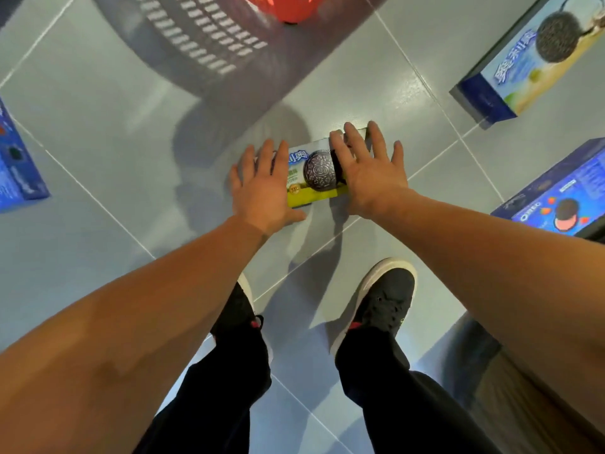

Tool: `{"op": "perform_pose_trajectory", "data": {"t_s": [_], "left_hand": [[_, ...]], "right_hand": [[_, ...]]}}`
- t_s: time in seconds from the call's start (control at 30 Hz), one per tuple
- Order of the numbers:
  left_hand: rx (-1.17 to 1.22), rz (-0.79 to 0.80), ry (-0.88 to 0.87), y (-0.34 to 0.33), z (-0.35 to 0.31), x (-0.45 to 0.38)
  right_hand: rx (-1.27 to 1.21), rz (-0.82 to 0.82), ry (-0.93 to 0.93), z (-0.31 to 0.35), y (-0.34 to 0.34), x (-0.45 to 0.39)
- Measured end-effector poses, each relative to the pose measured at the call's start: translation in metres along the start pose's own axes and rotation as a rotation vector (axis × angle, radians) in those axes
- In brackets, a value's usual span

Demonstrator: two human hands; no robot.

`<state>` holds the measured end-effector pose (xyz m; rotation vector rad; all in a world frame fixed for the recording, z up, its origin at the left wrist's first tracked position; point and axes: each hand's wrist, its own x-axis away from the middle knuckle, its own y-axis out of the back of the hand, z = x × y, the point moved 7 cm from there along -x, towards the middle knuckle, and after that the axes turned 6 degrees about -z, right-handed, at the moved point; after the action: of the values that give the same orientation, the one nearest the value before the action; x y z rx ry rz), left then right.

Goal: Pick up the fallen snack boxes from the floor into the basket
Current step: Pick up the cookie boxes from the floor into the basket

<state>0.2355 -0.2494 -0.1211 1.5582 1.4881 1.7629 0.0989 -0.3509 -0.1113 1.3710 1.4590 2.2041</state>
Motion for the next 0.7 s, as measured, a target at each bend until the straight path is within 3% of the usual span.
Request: {"op": "perform_pose_trajectory", "data": {"t_s": [0.17, 0.37, 0.5, 0.7], "left_hand": [[0.057, -0.105, 0.006, -0.004, 0.000, -0.006], [0.106, -0.024, -0.037, 0.046, -0.010, 0.036], [0.190, 0.026, -0.110, 0.127, -0.030, 0.090], [0.264, 0.038, -0.160, 0.309, -0.053, 0.176]], "right_hand": [[-0.022, -0.100, -0.005, -0.002, 0.000, -0.009], [-0.032, -0.050, 0.003, 0.003, 0.050, 0.054], [0.004, -0.005, -0.001, 0.009, 0.127, 0.124], [0.025, -0.036, -0.003, 0.034, 0.299, 0.236]]}}
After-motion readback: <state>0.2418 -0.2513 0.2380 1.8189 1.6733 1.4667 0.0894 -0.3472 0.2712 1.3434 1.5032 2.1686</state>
